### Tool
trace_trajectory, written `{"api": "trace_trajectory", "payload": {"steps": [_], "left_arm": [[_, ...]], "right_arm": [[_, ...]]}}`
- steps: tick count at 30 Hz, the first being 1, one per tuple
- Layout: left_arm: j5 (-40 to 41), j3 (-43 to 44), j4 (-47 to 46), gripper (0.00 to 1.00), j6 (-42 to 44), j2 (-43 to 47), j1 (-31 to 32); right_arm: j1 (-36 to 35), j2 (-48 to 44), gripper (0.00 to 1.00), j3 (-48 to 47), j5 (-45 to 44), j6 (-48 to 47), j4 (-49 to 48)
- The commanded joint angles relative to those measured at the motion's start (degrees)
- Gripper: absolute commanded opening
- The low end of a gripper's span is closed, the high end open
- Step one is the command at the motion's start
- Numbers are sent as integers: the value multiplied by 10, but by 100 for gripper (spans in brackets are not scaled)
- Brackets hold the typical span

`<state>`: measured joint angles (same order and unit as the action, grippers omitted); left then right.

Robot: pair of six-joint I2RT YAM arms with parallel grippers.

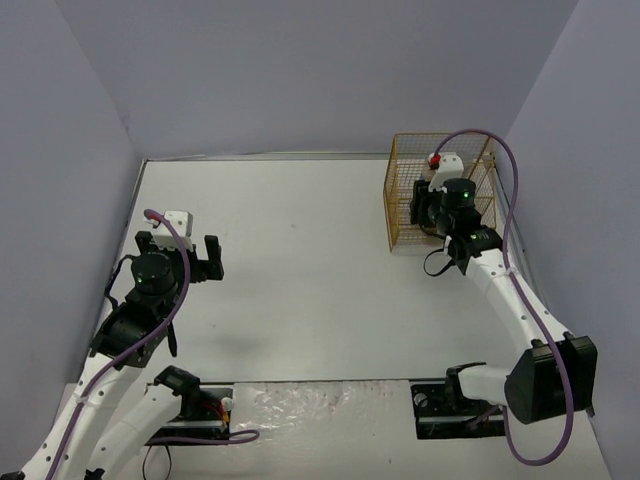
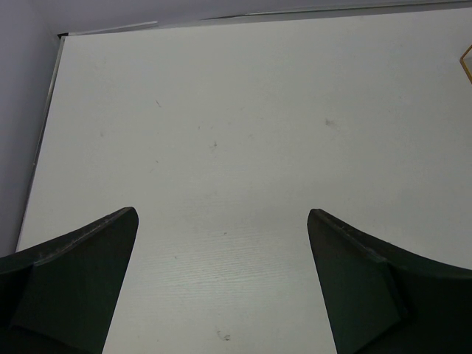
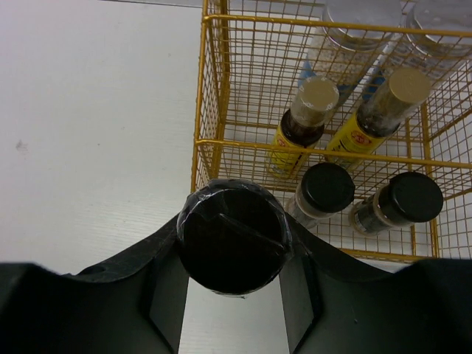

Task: Organize the condiment bottles

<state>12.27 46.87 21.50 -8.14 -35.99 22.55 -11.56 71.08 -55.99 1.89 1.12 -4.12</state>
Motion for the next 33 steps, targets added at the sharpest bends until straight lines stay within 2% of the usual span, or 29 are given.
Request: {"api": "trace_trajectory", "payload": {"steps": [1, 22, 28, 29, 31, 33], "left_arm": [[-3, 25, -23, 97, -2, -6, 3], [-1, 25, -24, 97, -2, -2, 3], [-2, 25, -24, 97, -2, -1, 3], [-1, 25, -24, 97, -2, -1, 3], [-1, 25, -24, 97, -2, -2, 3], [-2, 25, -24, 97, -2, -2, 3]], "right_arm": [[11, 10, 13, -11, -11, 25, -32], [25, 143, 16, 33, -45, 44, -179], [25, 164, 36, 45, -35, 44, -195], [26, 164, 42, 48, -35, 45, -197], [26, 158, 48, 52, -35, 47, -193], [25, 144, 61, 55, -29, 48, -186]]}}
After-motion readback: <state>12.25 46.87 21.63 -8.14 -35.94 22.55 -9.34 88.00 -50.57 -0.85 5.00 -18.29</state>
